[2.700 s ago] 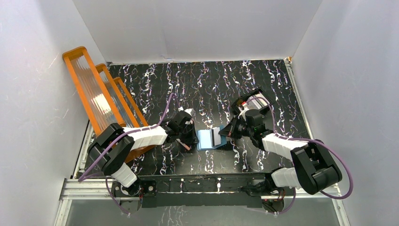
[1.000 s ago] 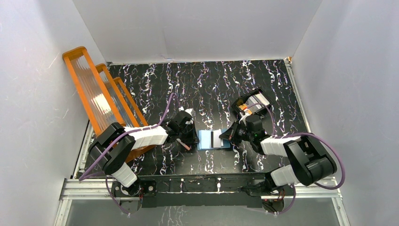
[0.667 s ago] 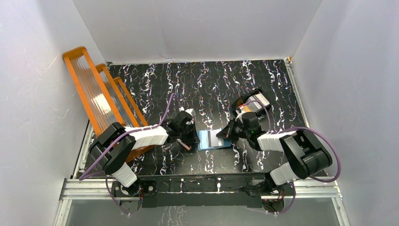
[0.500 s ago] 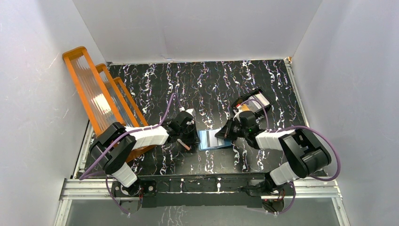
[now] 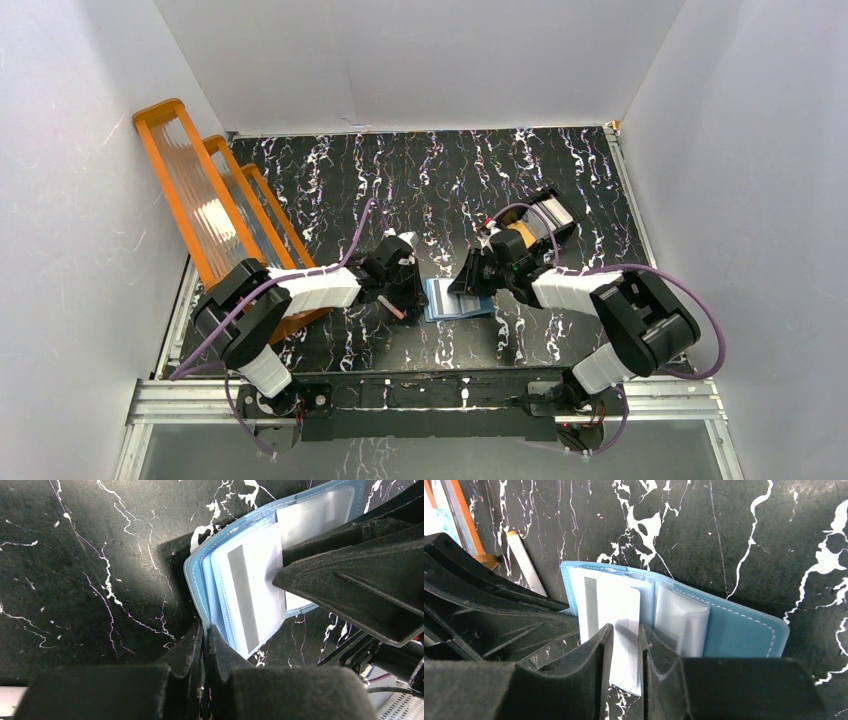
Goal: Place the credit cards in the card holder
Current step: Insert the credit card into the card holder.
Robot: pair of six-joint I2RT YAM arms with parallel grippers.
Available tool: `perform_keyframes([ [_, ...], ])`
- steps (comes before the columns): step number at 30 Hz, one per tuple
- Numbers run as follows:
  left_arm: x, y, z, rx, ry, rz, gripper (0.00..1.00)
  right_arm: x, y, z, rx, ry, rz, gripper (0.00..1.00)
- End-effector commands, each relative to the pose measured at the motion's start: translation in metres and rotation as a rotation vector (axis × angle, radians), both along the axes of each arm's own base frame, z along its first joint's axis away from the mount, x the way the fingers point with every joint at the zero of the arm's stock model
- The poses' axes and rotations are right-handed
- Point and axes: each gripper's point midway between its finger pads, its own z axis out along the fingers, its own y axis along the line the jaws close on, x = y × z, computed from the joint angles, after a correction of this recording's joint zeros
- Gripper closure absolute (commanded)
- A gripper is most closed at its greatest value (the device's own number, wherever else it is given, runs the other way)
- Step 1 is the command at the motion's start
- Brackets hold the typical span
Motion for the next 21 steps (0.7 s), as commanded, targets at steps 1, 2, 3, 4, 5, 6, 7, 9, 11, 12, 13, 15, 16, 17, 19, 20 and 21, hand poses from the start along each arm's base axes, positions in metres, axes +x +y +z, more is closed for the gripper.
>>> perform_keyframes([
  [1, -0.008, -0.003, 0.011, -0.010, 0.012, -0.033, 1.00, 0.007, -0.006, 0.010, -0.074, -0.046, 0.003, 0.64],
  [2, -0.008, -0.002, 0.013, -0.008, 0.009, -0.031, 1.00, 0.006, -0.009, 0.012, -0.090, -0.045, -0.001, 0.63],
  [3, -0.008, -0.001, 0.013, -0.006, 0.007, -0.031, 1.00, 0.007, -0.012, 0.015, -0.106, -0.055, -0.004, 0.62],
  [4, -0.008, -0.001, 0.014, -0.005, 0.005, -0.030, 1.00, 0.007, -0.015, 0.018, -0.120, -0.065, -0.002, 0.61],
  [5, -0.008, -0.001, 0.016, -0.006, 0.002, -0.029, 1.00, 0.008, -0.017, 0.021, -0.132, -0.076, -0.005, 0.60],
  [6, -0.008, 0.000, 0.017, -0.009, 0.001, -0.028, 1.00, 0.008, -0.018, 0.024, -0.137, -0.085, -0.004, 0.59],
  [7, -0.007, -0.001, 0.019, -0.016, -0.003, -0.026, 1.00, 0.008, -0.020, 0.026, -0.142, -0.093, -0.005, 0.60],
  [9, -0.008, -0.003, 0.024, -0.030, -0.003, -0.025, 1.00, 0.008, -0.022, 0.027, -0.147, -0.099, -0.007, 0.63],
  [11, -0.008, -0.007, 0.031, -0.058, -0.003, -0.026, 1.00, 0.005, -0.022, 0.022, -0.141, -0.095, -0.001, 0.68],
  [12, -0.009, -0.009, 0.035, -0.078, -0.005, -0.029, 1.00, 0.003, -0.020, 0.019, -0.132, -0.087, 0.004, 0.70],
  [13, -0.008, -0.013, 0.040, -0.104, -0.007, -0.031, 0.99, 0.001, -0.020, 0.015, -0.124, -0.075, 0.007, 0.71],
  [15, -0.010, -0.020, 0.048, -0.151, -0.005, -0.038, 0.93, -0.001, -0.018, 0.010, -0.106, -0.064, 0.004, 0.74],
  [16, -0.011, -0.023, 0.051, -0.177, -0.003, -0.048, 0.91, -0.003, -0.018, 0.007, -0.103, -0.055, 0.002, 0.75],
  [17, -0.013, -0.027, 0.055, -0.204, 0.003, -0.061, 0.89, -0.004, -0.018, 0.005, -0.099, -0.050, 0.000, 0.76],
  [19, -0.017, -0.032, 0.057, -0.246, 0.012, -0.074, 0.85, -0.005, -0.019, 0.003, -0.096, -0.048, -0.005, 0.78],
  [20, -0.017, -0.034, 0.058, -0.261, 0.014, -0.077, 0.83, -0.006, -0.019, 0.002, -0.099, -0.045, -0.008, 0.79],
  [21, -0.018, -0.036, 0.059, -0.275, 0.016, -0.081, 0.81, -0.006, -0.020, 0.001, -0.098, -0.046, -0.010, 0.79],
])
